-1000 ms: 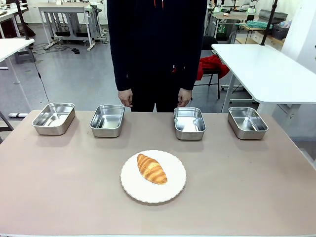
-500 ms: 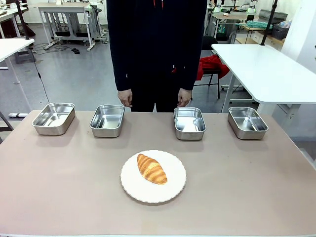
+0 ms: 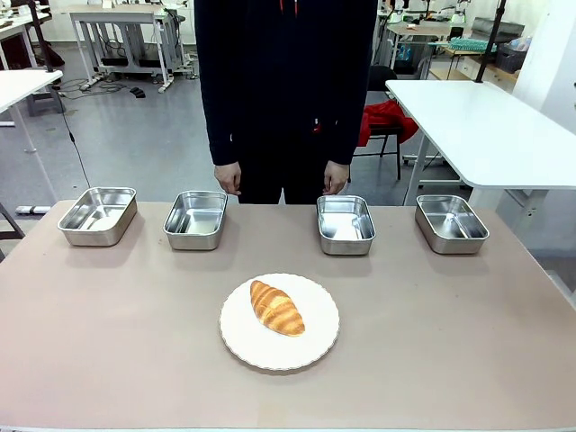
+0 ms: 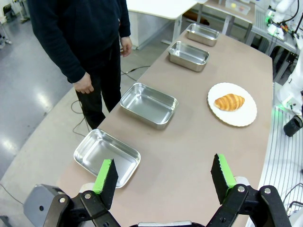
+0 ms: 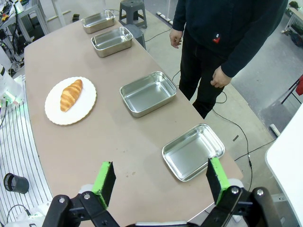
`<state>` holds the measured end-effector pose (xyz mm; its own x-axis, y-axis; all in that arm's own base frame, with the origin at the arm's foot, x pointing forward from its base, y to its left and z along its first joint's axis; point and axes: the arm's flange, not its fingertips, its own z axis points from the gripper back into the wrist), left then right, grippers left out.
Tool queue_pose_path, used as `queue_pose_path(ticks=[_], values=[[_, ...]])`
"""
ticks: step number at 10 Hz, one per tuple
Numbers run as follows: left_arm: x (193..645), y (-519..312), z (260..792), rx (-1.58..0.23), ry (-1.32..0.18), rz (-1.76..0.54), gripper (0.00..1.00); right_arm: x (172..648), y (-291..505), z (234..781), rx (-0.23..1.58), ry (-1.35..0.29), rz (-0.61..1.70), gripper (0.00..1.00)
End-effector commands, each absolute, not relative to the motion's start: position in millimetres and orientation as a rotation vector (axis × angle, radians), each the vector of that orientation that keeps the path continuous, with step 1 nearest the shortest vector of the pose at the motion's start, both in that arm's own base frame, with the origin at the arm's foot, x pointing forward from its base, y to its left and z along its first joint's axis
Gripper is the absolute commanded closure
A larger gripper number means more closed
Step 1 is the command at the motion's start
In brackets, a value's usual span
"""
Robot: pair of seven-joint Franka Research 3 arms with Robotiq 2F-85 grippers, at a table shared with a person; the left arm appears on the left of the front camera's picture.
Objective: Place the bread in the container.
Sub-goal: Place the Butter Roll into the Airtight Container indicated by the human.
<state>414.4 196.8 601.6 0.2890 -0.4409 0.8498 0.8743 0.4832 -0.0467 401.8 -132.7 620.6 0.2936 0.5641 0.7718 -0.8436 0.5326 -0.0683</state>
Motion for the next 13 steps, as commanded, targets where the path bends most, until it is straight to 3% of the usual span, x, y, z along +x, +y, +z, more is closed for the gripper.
queue_pose_path(ticks=[1, 13], values=[[414.0, 196.1, 600.9, -0.572, -0.897, -0.954, 0.0, 401.8, -131.1, 622.2, 0.385, -0.845, 0.975, 0.0], [414.0, 196.1, 600.9, -0.572, -0.897, -0.954, 0.0, 401.8, -131.1, 622.2, 0.385, -0.845, 0.975, 0.0]])
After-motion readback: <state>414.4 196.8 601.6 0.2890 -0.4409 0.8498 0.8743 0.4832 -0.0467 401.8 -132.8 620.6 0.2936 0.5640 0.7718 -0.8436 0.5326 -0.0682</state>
